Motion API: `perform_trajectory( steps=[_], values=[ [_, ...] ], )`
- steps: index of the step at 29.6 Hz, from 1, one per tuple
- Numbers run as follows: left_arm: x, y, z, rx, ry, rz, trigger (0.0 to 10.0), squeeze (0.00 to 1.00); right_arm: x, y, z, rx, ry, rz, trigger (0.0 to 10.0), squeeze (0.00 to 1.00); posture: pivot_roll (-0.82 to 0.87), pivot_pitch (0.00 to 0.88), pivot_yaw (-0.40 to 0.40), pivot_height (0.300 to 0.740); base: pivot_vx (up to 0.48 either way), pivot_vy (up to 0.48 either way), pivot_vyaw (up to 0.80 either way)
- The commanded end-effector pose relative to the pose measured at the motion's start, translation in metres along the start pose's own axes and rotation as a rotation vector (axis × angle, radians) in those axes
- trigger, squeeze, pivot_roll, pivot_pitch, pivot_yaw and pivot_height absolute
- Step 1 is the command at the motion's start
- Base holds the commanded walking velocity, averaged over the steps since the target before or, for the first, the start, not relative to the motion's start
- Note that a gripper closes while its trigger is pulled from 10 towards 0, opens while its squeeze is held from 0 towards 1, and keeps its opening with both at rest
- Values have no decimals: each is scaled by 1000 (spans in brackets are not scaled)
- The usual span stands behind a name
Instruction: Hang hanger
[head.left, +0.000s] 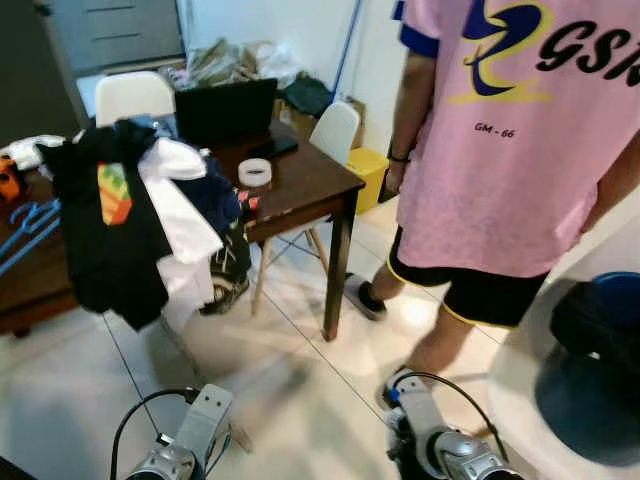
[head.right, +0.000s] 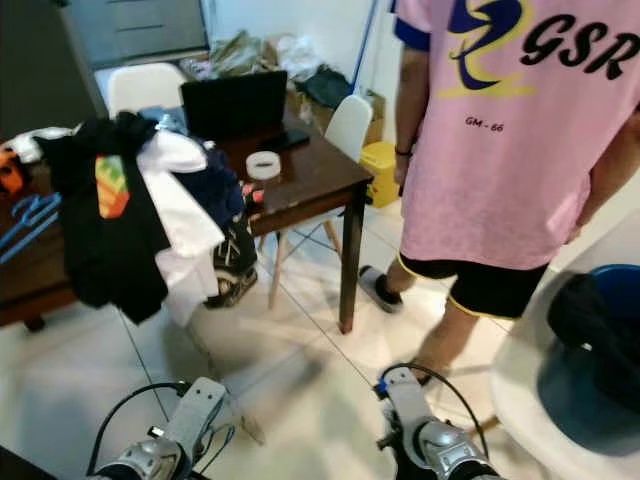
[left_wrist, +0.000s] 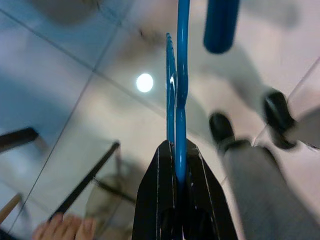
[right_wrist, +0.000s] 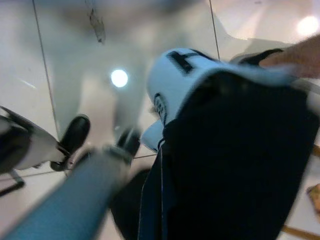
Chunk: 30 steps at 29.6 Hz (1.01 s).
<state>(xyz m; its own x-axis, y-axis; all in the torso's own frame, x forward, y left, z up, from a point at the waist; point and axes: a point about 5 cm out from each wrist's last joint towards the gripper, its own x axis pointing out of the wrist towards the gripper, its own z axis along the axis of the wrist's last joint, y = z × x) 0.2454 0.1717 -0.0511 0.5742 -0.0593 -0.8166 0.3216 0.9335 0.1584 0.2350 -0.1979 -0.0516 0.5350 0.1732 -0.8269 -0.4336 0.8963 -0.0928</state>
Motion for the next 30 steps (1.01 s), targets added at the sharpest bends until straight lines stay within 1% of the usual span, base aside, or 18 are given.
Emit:
perform_trajectory(
  steps=[1,7,8,11,12,13,14,15,17,30],
  values=[
    [0,-6,-12,1,38,-18,10000,0,-1,-1,-3,4,13,-4,10000,0,48,0,-34,740,0,0,0],
    [0,-5,-13,17,50,-11,10000,0,-1,-2,-4,0,15,-15,10000,0,43,0,-35,740,0,0,0],
    [0,-5,-12,45,58,-18,10000,0,-1,-3,-4,-7,21,-18,10000,0,42,0,-33,740,0,0,0],
    [0,-5,-12,65,64,-22,10000,0,-1,-3,-4,-11,26,-21,10000,0,42,0,-33,740,0,0,0],
    [0,-5,-12,98,72,-25,10000,0,-1,-3,-5,-16,30,-21,10000,0,42,0,-33,740,0,0,0],
    [0,-5,-12,98,72,-25,10000,0,-1,-3,-5,-16,30,-21,10000,0,42,0,-33,740,0,0,0],
    [0,-5,-12,133,82,-28,10000,0,-1,-3,-5,-22,35,-23,10000,0,42,0,-33,740,0,0,0],
    [0,-5,-12,133,82,-28,10000,0,-1,-3,-5,-22,35,-23,10000,0,42,0,-33,740,0,0,0],
    [0,-4,-11,174,89,-30,10000,0,-1,-3,-5,-29,41,-22,10000,0,40,0,-33,740,0,0,0],
    [0,-4,-11,179,91,-32,10000,0,-1,-3,-4,-27,43,-22,10000,0,39,0,-31,740,0,0,0]
  ],
)
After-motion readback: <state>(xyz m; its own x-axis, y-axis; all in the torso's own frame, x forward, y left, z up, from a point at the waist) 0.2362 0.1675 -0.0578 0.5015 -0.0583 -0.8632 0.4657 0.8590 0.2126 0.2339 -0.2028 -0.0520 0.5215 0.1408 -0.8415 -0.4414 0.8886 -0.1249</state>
